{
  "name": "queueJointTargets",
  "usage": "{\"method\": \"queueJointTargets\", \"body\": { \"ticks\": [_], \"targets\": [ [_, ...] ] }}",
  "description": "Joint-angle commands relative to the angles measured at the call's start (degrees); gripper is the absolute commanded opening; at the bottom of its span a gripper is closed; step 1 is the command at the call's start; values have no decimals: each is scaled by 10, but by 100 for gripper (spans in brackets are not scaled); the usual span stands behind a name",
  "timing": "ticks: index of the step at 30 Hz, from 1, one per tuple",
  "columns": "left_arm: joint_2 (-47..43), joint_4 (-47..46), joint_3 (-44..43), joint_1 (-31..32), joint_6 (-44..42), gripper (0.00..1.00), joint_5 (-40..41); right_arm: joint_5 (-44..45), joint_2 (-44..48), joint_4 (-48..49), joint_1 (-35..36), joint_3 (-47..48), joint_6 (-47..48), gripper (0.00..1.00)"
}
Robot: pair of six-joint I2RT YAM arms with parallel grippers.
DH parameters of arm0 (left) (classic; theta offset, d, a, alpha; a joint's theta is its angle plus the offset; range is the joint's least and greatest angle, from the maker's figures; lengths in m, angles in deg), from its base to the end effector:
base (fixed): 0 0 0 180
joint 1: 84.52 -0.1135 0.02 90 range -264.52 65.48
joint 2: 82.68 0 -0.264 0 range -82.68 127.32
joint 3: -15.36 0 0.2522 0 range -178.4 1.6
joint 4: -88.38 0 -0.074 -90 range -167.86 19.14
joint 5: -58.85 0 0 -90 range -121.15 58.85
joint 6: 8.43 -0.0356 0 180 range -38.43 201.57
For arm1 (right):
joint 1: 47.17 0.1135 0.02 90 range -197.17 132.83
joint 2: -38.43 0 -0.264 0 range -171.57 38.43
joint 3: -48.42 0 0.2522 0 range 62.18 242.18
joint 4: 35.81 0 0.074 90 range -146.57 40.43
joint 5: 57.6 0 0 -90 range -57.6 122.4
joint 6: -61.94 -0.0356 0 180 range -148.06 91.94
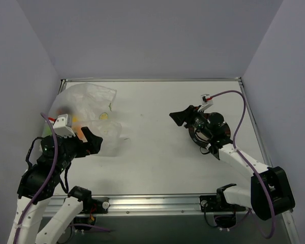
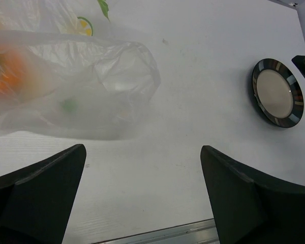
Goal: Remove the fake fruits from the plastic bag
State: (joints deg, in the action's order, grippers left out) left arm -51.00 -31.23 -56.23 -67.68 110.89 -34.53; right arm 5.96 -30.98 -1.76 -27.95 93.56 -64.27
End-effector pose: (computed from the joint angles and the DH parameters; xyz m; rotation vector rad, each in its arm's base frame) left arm 0.0869 -0.0285 0.3756 -0.1743 1.9660 -0.5904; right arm 0.2416 0.1010 0.2750 -0.1870 1.5037 1.1094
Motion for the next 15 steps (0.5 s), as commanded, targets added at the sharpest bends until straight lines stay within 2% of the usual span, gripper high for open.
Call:
{"method": "queueJointTargets", "body": {
  "ticks": [1,7,8,9,10,14,15],
  "targets": [
    [7,-19,-5,-2,24,94,-21,0,-4,40,6,3,4,56],
    [12,-101,26,-2,60,94,-75,8,-5,32,10,4,12,56],
    [10,-129,30,-2,67,88,-76,10,-6,32,9,4,13,56],
    [8,-144,39,-2,81,72,-74,11,-7,32,10,5,14,56],
    [10,-165,44,-2,91,66,-72,12,-10,32,11,6,14,56],
    [74,-186,65,19,121,59,-55,17,-20,32,16,6,17,56],
    [83,-189,72,31,122,59,-25,20,-21,32,18,6,18,56]
  ]
}}
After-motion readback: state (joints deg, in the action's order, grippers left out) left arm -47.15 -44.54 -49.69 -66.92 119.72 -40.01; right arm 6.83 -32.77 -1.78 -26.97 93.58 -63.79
